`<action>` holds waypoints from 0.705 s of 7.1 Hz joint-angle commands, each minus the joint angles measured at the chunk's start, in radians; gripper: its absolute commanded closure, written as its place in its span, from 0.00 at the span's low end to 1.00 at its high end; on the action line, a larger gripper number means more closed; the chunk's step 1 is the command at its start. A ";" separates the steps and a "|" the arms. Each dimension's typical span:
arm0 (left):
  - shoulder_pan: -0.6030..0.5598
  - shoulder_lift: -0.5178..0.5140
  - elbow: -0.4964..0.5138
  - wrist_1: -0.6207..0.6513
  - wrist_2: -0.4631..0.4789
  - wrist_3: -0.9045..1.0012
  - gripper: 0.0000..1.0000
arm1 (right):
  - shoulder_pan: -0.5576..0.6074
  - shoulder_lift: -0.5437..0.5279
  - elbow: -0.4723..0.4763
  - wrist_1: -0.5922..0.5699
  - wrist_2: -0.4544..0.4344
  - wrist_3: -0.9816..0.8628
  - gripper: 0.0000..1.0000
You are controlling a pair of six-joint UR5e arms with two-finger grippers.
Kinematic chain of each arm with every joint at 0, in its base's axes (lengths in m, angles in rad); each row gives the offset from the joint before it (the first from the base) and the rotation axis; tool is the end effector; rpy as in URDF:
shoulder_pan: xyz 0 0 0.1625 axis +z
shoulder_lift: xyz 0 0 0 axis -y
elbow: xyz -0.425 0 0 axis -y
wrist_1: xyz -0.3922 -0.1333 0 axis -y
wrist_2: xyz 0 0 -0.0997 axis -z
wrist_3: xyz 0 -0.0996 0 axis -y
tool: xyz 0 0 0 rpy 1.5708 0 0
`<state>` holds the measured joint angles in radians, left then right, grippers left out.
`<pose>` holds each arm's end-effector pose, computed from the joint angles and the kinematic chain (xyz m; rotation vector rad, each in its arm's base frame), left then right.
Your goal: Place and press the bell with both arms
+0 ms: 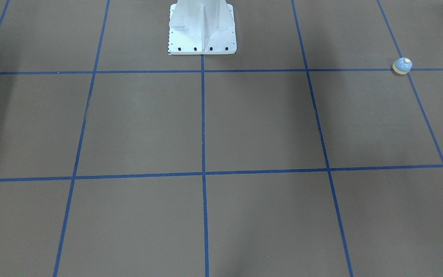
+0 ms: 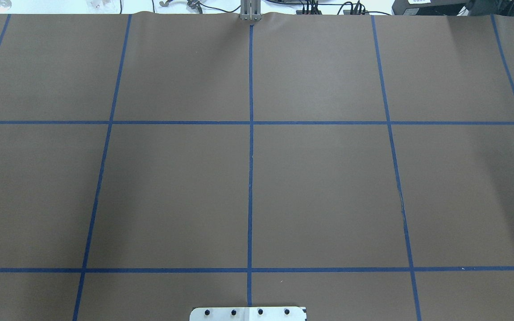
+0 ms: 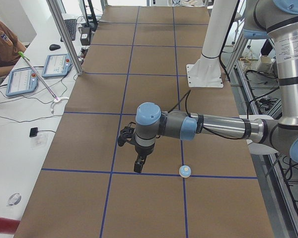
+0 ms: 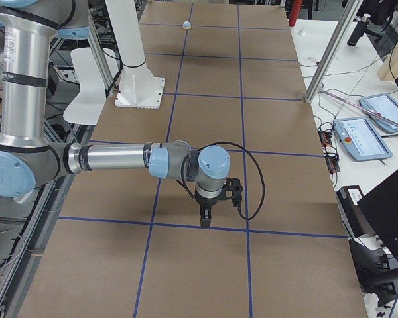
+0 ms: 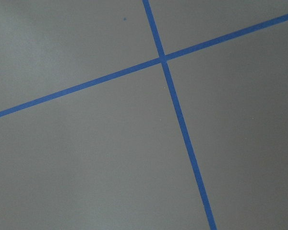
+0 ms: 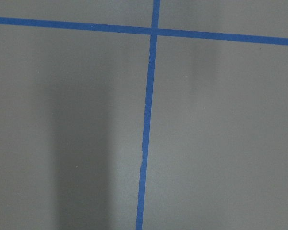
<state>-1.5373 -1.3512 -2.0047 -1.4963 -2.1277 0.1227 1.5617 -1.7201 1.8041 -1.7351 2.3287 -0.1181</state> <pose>-0.0672 -0.4036 0.5637 0.1611 0.5502 0.1908 0.0610 -0.4217 0.6300 -0.0351 -0.7608 -0.0906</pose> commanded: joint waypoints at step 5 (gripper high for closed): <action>0.127 0.017 -0.305 0.282 0.231 -0.753 0.00 | 0.000 0.000 0.027 0.000 0.005 0.000 0.00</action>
<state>-1.4628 -1.3400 -2.2743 -1.2576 -1.9564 -0.4525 1.5616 -1.7196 1.8226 -1.7349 2.3321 -0.1187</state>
